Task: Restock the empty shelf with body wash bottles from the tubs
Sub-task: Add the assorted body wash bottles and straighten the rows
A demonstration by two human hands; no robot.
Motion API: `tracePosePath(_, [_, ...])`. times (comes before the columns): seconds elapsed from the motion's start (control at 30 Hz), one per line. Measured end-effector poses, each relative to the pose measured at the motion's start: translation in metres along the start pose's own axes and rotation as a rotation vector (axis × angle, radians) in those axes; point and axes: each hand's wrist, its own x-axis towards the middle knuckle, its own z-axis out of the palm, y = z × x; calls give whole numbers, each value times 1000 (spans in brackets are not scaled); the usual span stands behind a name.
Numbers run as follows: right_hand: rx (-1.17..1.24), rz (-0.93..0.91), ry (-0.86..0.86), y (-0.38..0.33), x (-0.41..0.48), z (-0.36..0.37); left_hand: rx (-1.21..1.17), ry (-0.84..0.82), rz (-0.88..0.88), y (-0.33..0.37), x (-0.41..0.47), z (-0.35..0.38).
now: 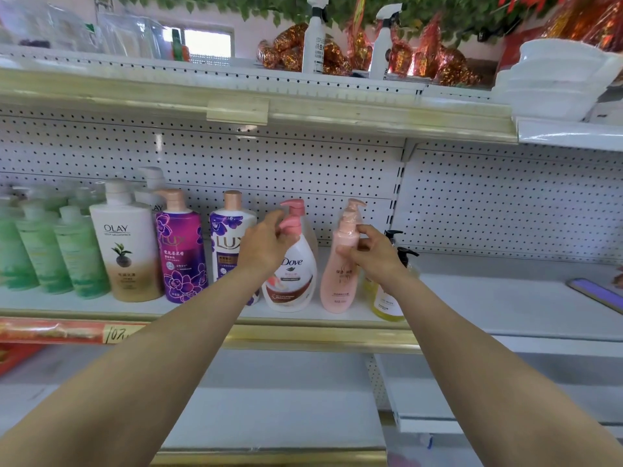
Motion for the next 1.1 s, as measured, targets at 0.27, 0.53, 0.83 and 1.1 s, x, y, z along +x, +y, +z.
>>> tracePosePath(0.27, [-68, -19, 20, -2, -2, 1, 42, -73, -64, -15, -2, 8])
tracePosePath(0.53, [-76, -4, 28, -5, -6, 2, 48, -43, -79, -17, 0, 11])
tracePosePath(0.83, [-90, 3, 40, -9, -12, 3, 65, -48, -90, -16, -2, 12])
tracePosePath(1.1, [-99, -205, 308, -31, -27, -23, 53, 380, 211, 29, -15, 10])
